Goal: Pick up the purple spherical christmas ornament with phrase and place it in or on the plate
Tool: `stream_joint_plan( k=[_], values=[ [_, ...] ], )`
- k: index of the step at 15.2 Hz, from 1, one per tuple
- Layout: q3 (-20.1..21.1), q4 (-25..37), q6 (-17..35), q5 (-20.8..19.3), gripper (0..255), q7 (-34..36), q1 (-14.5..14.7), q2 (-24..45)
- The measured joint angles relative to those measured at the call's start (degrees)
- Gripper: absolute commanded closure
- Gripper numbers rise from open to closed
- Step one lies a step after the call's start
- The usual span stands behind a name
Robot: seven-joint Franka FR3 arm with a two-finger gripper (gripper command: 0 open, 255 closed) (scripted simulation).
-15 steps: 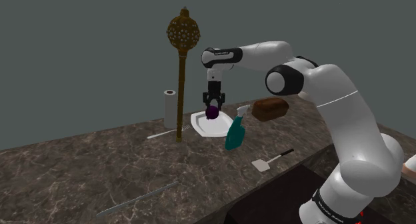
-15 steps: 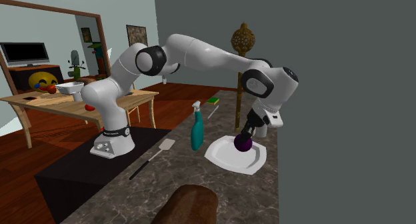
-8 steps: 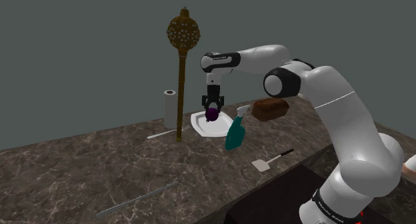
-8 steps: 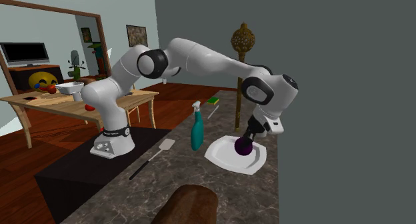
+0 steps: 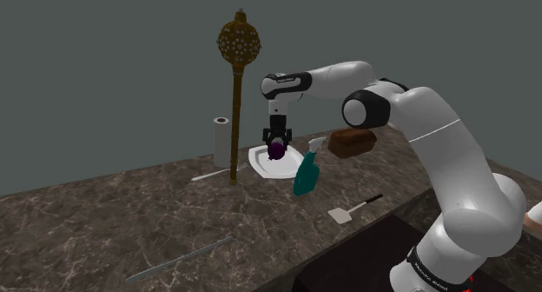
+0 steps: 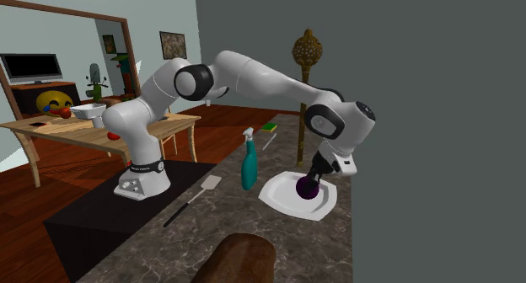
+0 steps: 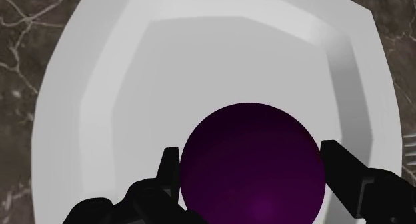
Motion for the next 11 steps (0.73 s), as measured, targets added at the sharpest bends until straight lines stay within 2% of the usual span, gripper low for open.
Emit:
stream_joint_plan(
  k=[1, 7, 9, 11],
  values=[
    [0.02, 0.33, -0.15, 0.00, 0, 0.05, -0.02, 0.20],
    [0.22, 0.04, -0.12, 0.12, 0, 0.05, 0.19, 0.44],
    [0.27, 4.01, -3.02, 0.03, 0, 0.50, -0.35, 1.41],
    [0.74, 7.44, -9.65, 0.04, 0, 1.38, -1.02, 2.19]
  ],
)
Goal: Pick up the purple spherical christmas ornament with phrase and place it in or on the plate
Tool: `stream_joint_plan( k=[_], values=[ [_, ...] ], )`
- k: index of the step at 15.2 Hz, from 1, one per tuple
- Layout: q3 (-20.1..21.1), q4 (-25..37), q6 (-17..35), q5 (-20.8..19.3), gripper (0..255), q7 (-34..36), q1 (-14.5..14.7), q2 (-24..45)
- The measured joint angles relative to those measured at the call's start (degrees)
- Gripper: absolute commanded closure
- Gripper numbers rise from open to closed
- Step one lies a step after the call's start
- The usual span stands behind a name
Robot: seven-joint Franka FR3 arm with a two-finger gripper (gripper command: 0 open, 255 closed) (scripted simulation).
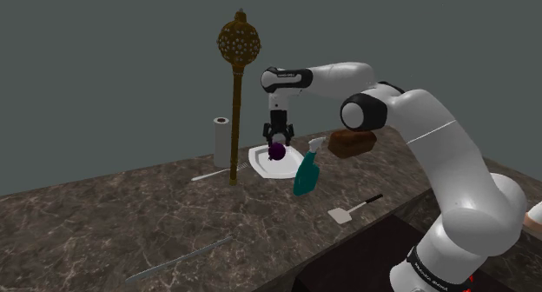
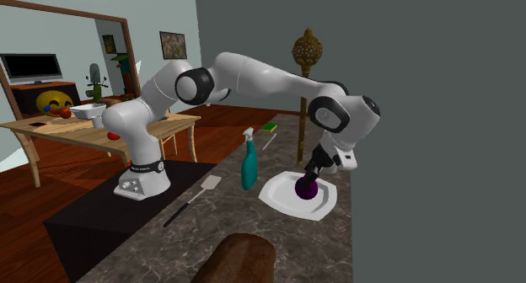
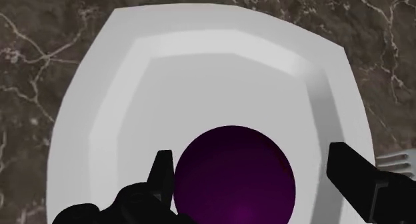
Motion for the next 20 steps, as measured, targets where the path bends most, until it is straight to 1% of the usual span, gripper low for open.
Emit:
stream_joint_plan(
  k=[2, 3, 4, 5, 6, 7, 8, 9, 10, 11, 12, 13, 14, 15, 17, 20],
  values=[
    [-0.18, 3.22, -14.15, -0.03, 0, 0.27, -0.51, -0.24],
    [-0.35, 7.93, -23.83, 0.50, 0, 1.12, -1.15, 1.13],
    [-0.37, 8.51, -32.56, 0.50, 0, 1.14, -1.18, 1.16],
    [-0.73, 6.99, -35.00, 0.53, 0, 0.82, -0.90, 0.55],
    [-1.88, 3.42, -31.83, 1.85, 0, 3.27, 0.52, -1.29],
    [-4.22, -5.87, -23.41, 2.52, 0, 6.98, 2.78, -6.35],
    [-6.85, -13.86, -12.29, 2.95, 0, 11.18, 4.76, -11.40],
    [-8.54, -15.68, -3.92, 4.16, 0, 17.06, 6.80, -12.22],
    [-10.48, -19.65, 3.32, 4.59, 0, 23.99, 9.33, -14.40],
    [-12.41, -22.04, 9.65, 4.61, 0, 30.76, 11.56, -15.45],
    [-14.51, -24.91, 15.63, 4.07, 0, 37.55, 14.02, -16.62],
    [-16.93, -29.05, 21.57, 2.87, 0, 44.44, 16.95, -18.64],
    [-18.82, -30.21, 25.95, 1.82, 0, 51.04, 19.25, -18.75],
    [-19.69, -30.38, 28.42, 1.50, 0, 54.79, 20.31, -18.14],
    [-20.36, -31.46, 31.34, 1.39, 0, 57.43, 21.15, -17.52],
    [-20.41, -33.04, 33.76, 1.64, 0, 58.00, 21.48, -16.99]
  ],
)
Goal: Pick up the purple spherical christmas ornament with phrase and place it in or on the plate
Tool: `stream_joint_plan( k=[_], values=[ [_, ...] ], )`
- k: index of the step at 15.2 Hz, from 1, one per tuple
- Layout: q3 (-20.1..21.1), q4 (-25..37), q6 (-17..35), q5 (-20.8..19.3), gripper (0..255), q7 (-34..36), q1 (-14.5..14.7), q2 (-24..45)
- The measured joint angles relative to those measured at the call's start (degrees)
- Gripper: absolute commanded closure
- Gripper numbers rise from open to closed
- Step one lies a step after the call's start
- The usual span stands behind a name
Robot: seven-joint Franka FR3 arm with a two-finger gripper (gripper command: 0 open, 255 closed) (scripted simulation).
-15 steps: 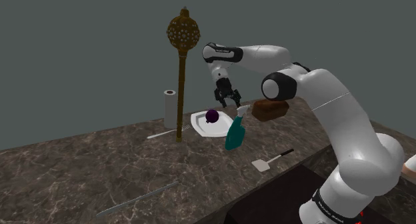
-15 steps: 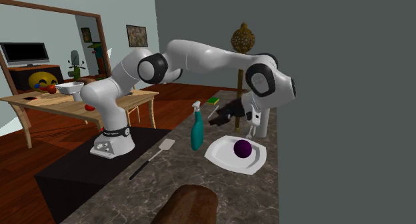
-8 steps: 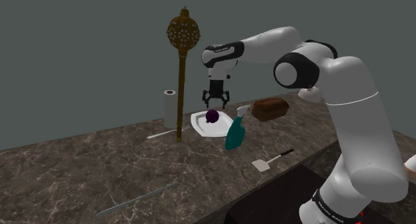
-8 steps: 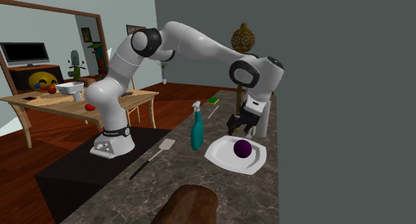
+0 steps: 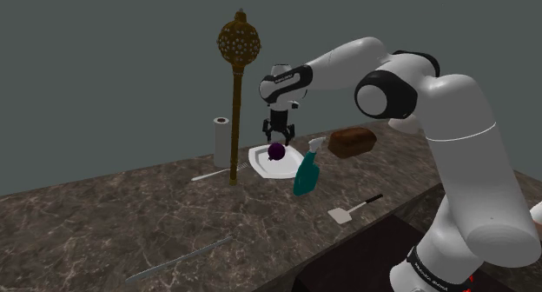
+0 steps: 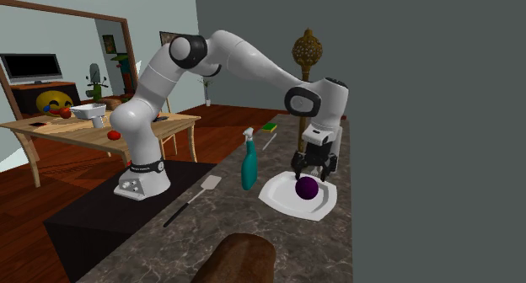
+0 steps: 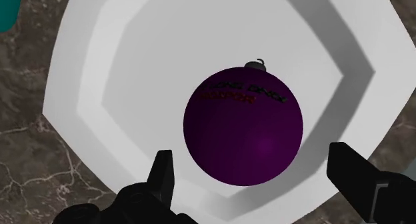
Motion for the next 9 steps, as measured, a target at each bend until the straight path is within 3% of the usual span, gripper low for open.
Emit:
stream_joint_plan(
  k=[8, 9],
  values=[
    [0.20, -1.28, 1.86, 0.35, 0, -0.10, 0.12, 0.55],
    [0.20, -1.28, 1.86, 0.35, 255, -0.10, 0.12, 0.55]
  ],
)
